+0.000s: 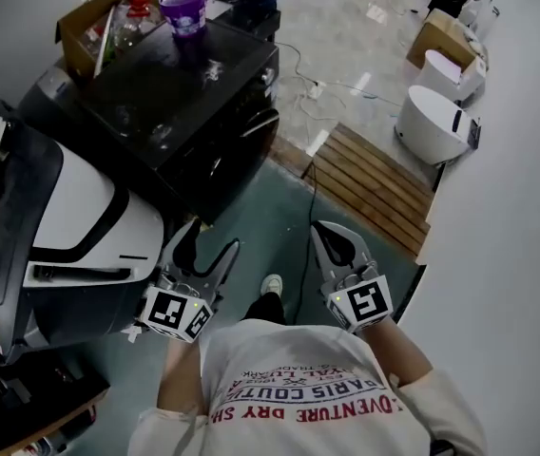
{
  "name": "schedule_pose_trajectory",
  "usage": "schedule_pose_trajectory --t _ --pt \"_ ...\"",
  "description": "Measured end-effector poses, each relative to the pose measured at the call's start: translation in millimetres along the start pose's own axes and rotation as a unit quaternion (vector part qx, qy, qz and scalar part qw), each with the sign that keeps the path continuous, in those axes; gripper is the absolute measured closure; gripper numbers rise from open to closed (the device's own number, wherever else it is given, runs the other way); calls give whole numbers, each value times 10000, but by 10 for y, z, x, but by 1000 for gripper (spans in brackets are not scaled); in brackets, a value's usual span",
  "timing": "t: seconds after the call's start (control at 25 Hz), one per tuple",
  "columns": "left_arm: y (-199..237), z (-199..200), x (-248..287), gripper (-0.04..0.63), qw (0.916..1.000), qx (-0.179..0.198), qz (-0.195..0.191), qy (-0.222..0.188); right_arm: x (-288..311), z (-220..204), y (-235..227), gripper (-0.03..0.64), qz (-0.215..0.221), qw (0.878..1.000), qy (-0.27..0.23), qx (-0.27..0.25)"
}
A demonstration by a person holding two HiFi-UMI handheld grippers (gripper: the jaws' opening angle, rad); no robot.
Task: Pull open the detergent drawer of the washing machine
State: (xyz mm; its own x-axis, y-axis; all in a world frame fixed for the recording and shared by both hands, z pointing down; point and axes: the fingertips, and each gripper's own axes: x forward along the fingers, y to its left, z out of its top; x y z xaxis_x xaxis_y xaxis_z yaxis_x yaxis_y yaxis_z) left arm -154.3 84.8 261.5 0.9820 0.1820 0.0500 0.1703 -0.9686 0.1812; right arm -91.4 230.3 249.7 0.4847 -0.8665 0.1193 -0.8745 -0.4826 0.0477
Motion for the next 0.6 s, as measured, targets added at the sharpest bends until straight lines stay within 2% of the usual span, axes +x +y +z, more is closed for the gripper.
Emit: schedule_pose_trajectory --t 0.12,0.24,0.36,0.48,0.6 --pt "403 115 347 276 9998 169 122 10 474 10 -278 618 50 9999 133 -77" --pt "760 144 614 276 9995 145 286 38 879 -23 -486 618 146 9995 253 -120" --pt "994 89 764 276 9990 -25 435 50 1192 -95 -596 618 292 9987 393 -140" --pt "1178 -9 881 276 9980 -295 553 1 1516 18 -630 618 465 9989 101 20" --pt "1359 -26 955 276 9947 -590 835 -111 1849 25 -675 618 650 9978 -11 91"
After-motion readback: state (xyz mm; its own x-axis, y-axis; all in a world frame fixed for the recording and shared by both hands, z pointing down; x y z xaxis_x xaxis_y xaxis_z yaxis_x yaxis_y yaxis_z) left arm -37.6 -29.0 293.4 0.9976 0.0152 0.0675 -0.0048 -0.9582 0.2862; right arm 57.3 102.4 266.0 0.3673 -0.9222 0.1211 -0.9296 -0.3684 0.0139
